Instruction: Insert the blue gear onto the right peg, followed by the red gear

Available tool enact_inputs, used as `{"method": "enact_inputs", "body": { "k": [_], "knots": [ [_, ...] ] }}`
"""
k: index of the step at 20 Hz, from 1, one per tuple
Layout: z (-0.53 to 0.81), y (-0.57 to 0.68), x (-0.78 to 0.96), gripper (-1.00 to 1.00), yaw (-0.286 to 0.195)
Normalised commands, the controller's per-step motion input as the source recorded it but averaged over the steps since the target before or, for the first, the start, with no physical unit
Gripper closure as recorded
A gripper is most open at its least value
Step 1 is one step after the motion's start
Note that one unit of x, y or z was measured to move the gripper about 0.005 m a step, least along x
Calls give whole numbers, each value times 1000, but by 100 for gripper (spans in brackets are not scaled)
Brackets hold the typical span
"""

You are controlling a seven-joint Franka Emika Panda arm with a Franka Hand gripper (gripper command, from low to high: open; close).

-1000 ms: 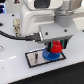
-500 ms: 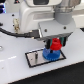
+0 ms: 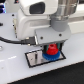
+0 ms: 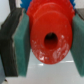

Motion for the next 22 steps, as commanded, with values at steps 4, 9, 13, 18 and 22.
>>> {"method": "enact_inputs", "body": {
  "k": [4,9,13,18,22],
  "knots": [
    [-119,19,197,100,0],
    [64,99,106,-100,0],
    [332,117,46,-100,0],
    [599,138,21,-100,0],
    [210,1,3,-100,0]
  ]
}}
